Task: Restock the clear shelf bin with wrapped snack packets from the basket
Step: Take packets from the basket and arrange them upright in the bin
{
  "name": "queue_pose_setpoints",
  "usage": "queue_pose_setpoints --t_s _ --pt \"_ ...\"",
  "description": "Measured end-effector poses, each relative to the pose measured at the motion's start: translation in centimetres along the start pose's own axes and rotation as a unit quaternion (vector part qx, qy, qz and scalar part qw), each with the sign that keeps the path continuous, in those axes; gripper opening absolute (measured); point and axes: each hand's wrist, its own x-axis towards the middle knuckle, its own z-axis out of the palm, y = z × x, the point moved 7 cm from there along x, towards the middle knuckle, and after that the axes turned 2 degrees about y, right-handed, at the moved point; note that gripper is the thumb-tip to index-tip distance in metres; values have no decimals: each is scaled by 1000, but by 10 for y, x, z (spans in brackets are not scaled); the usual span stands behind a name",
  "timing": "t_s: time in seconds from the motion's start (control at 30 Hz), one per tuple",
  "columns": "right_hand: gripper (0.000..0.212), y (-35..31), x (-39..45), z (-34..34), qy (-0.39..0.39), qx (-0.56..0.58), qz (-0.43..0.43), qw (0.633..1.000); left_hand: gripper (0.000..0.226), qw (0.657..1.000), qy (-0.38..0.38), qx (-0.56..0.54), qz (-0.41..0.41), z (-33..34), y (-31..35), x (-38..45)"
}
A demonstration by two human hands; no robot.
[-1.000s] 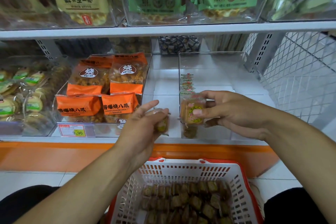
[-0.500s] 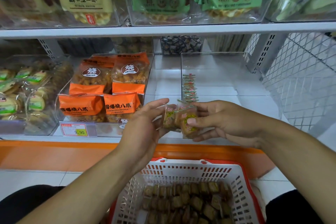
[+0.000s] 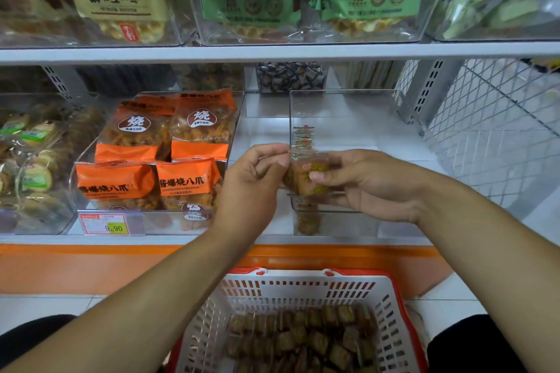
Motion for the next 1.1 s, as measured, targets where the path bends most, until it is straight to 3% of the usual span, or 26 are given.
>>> queue_pose_setpoints --t_s 0.07,0.13,0.2,0.3,0.37,0.47,0.57,0.63,0.73,0.83,0.9,1.1 --pt "34 -11 11 -21 48 18 -12 999 34 994 -31 98 38 10 -2 11" --pt "16 -17 26 -55 170 -22 -19 985 58 975 -68 203 57 21 -10 16" --pt "19 -20 37 -86 296 -116 -27 948 70 955 -102 263 97 33 -13 18" --pt "28 -13 61 -115 370 -192 -39 908 78 926 -142 318 145 48 -18 19" --pt "23 -5 79 -133 389 -225 -23 893 86 900 -164 376 145 54 -24 23" --pt "45 4 107 -151 381 -259 0 888 95 866 -173 443 155 56 -29 26" --pt "57 5 130 -155 356 -291 8 888 98 853 -170 465 165 56 -28 24" --pt "53 3 140 -156 375 -268 10 887 99 848 -170 470 177 56 -26 23" --pt "24 4 145 -159 429 -198 10 881 100 844 -180 476 170 55 -27 23" --pt "47 8 147 -172 481 -206 -2 852 99 846 -189 470 169 55 -27 23" --pt "58 12 151 -171 468 -225 5 854 97 848 -189 463 176 54 -25 22" --pt "55 9 153 -166 486 -244 -19 839 91 847 -186 463 185 56 -27 22"
